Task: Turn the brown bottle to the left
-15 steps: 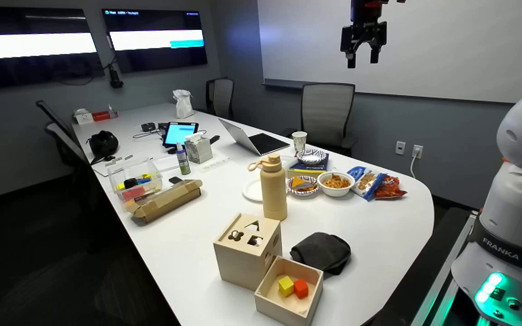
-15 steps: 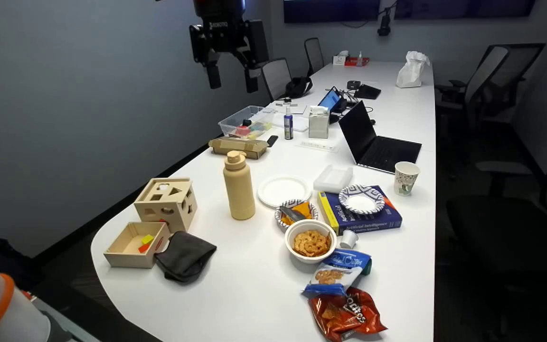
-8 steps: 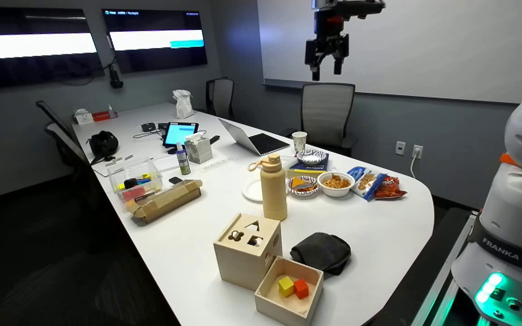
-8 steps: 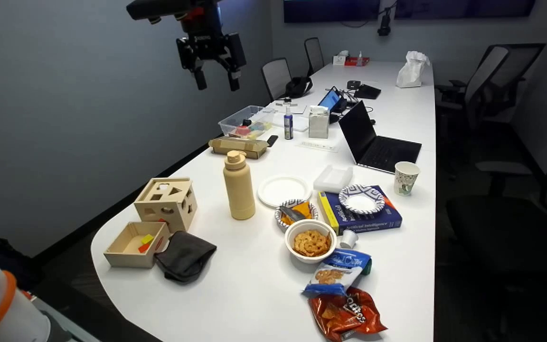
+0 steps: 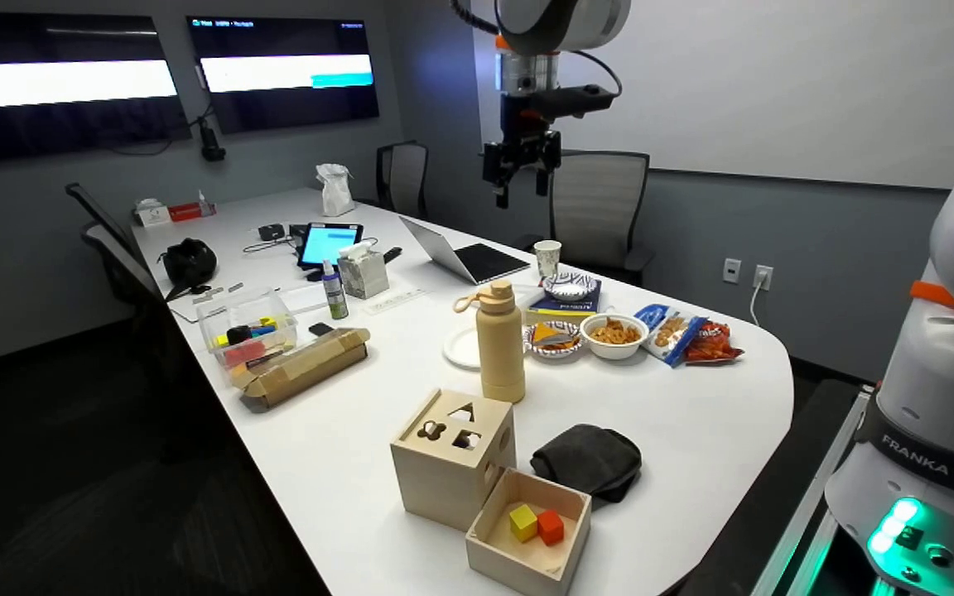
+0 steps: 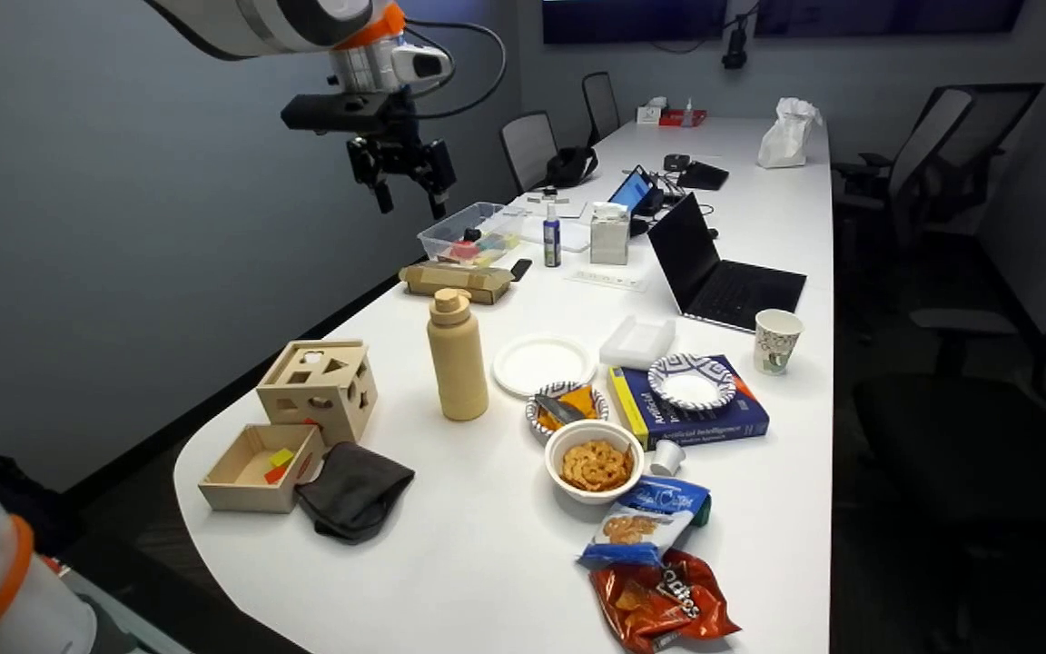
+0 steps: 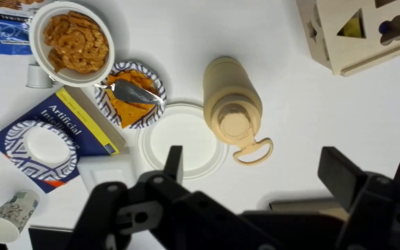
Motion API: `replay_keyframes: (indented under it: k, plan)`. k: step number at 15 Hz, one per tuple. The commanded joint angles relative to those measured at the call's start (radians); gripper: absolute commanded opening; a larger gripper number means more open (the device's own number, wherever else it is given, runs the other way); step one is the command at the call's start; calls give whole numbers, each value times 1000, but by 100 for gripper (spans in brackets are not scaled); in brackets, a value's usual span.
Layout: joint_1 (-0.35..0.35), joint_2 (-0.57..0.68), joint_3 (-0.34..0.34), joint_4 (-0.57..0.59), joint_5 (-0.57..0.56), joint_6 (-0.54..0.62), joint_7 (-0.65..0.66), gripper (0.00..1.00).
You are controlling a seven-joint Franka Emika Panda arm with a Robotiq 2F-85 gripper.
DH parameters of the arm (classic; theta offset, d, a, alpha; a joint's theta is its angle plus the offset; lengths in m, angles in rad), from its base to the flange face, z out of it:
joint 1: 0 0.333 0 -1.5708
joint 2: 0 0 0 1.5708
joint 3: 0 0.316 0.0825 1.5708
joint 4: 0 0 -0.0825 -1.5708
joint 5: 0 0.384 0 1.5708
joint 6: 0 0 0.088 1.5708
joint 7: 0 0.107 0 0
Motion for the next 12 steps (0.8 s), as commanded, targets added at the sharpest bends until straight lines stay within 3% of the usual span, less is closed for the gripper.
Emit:
replay_keyframes:
  k: [1,12]
  plan:
    - [10,87,-14,25,91,58,-57,100]
    - [2,274,-2,58,138,158,-78,100]
